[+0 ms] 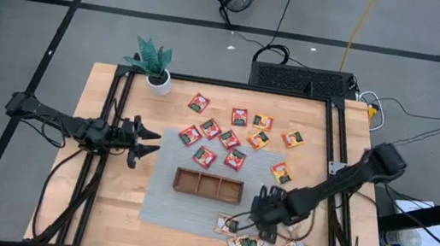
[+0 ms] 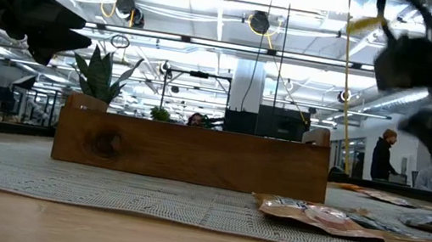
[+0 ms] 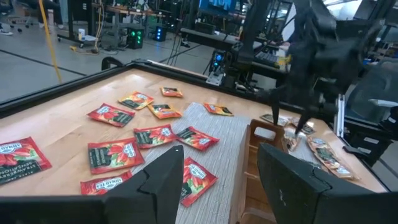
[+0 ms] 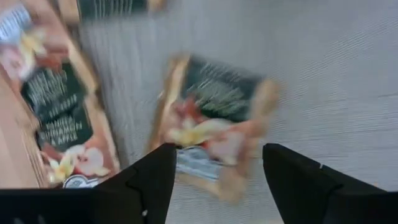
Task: Pick & Place Tea
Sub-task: Put the brown tea bag into the right compartment of the wood organizer
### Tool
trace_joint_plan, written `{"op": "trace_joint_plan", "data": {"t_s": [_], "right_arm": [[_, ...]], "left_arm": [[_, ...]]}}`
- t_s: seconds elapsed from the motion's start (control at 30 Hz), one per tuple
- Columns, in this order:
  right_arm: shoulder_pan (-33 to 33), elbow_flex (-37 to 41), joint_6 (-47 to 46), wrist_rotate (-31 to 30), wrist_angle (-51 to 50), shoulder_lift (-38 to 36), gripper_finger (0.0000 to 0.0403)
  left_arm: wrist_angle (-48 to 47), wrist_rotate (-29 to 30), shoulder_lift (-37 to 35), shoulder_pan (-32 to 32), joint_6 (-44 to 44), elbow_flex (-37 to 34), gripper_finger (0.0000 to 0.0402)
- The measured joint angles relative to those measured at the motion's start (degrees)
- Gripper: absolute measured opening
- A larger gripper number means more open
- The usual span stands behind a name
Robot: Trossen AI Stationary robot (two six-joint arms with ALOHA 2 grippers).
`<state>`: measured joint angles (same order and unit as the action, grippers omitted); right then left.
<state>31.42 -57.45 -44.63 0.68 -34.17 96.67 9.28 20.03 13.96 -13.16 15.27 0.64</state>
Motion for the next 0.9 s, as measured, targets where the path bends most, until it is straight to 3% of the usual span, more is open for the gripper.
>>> {"op": "trace_joint_plan", "data": {"t_s": [0.1,0.4,0.9], "right_arm": [[-0.21,-0.27,-1.48,2.35,0.58,2.58,0.0224],[-0.25,-0.20,-5.63,-0.88,0.00,4.24,0.0210],[-0.22,-0.02,-2.90,-0.67,0.41,2.72,0.0019]], "left_arm": [[-0.09,0.00,0.02,-0.01,0.00,0.00,0.0205],[-0.07,0.00,0.01,0.01,0.00,0.00,0.0205],[-0.08,0.00,0.01,0.01,-0.02,0.01,0.0205]]}}
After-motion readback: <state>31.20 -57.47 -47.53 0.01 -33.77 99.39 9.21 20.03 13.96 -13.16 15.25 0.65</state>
